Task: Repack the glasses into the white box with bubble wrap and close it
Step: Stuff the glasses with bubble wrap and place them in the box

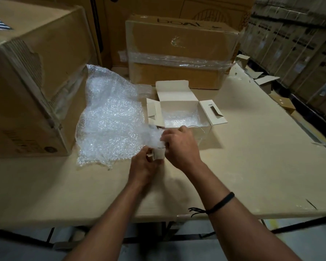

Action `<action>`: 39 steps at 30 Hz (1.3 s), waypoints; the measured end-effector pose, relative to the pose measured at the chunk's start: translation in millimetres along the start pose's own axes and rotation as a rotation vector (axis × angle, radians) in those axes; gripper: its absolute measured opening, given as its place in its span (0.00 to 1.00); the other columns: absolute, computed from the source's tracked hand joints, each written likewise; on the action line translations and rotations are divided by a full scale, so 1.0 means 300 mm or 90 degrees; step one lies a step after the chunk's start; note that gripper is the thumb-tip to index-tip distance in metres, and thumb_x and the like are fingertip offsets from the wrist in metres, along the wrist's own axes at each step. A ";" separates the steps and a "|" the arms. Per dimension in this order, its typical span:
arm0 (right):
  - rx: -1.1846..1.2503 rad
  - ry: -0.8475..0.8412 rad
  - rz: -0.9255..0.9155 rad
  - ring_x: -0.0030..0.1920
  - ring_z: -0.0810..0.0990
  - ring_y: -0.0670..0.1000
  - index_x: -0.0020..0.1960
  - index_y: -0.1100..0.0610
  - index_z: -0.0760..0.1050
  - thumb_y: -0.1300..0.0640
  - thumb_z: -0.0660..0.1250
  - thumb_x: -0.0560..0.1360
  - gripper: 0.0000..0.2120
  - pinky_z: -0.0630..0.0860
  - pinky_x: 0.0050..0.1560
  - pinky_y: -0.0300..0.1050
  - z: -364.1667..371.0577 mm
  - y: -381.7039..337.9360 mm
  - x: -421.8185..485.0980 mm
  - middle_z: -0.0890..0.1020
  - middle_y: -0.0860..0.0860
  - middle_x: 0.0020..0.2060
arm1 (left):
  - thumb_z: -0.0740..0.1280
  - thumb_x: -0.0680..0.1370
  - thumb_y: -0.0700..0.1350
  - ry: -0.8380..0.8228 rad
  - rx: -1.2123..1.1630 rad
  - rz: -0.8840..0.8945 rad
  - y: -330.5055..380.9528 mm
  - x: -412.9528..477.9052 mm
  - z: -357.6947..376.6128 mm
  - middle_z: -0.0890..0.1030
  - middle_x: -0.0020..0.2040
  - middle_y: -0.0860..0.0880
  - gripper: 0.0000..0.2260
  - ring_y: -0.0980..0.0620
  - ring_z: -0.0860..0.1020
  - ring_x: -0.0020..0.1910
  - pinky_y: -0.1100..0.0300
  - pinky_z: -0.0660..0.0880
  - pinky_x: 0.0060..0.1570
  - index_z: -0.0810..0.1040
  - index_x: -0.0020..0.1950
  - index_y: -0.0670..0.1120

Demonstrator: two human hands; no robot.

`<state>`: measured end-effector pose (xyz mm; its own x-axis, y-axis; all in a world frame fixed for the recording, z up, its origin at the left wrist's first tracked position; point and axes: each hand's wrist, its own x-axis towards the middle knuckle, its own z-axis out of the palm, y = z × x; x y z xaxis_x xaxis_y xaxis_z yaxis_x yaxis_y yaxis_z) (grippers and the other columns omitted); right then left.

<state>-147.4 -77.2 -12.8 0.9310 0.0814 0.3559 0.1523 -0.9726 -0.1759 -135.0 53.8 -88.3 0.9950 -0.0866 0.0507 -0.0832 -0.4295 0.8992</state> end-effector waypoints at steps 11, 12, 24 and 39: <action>0.008 -0.247 0.101 0.57 0.78 0.57 0.61 0.50 0.77 0.65 0.59 0.71 0.22 0.75 0.52 0.48 -0.126 -0.042 0.066 0.81 0.53 0.58 | 0.75 0.69 0.40 -0.029 -0.064 0.012 -0.015 0.008 -0.003 0.83 0.44 0.53 0.12 0.69 0.77 0.32 0.75 0.68 0.32 0.80 0.50 0.48; 0.036 -0.157 0.106 0.56 0.78 0.56 0.60 0.47 0.77 0.67 0.60 0.69 0.25 0.74 0.50 0.47 -0.131 -0.034 0.054 0.81 0.48 0.58 | 0.75 0.68 0.40 -0.030 -0.064 0.008 -0.015 0.012 -0.001 0.83 0.44 0.54 0.13 0.70 0.76 0.33 0.76 0.68 0.32 0.80 0.51 0.48; -0.127 -0.320 0.024 0.58 0.70 0.57 0.71 0.44 0.68 0.64 0.58 0.74 0.28 0.65 0.51 0.48 -0.082 -0.042 0.022 0.76 0.48 0.67 | 0.77 0.67 0.45 -0.024 -0.040 0.020 -0.035 0.023 0.005 0.84 0.45 0.56 0.19 0.63 0.80 0.40 0.63 0.76 0.41 0.80 0.57 0.54; 0.228 -0.115 0.267 0.54 0.77 0.54 0.63 0.54 0.74 0.46 0.75 0.68 0.28 0.75 0.53 0.49 -0.029 -0.036 -0.023 0.79 0.52 0.55 | 0.77 0.67 0.48 -0.030 -0.030 0.029 -0.054 0.028 0.008 0.84 0.44 0.58 0.16 0.61 0.81 0.41 0.60 0.77 0.42 0.79 0.52 0.56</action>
<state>-158.4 -69.0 -5.4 0.9731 -0.2281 0.0324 -0.1677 -0.7976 -0.5795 -125.4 57.9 -103.4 0.9865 -0.1471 0.0721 -0.1239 -0.3815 0.9160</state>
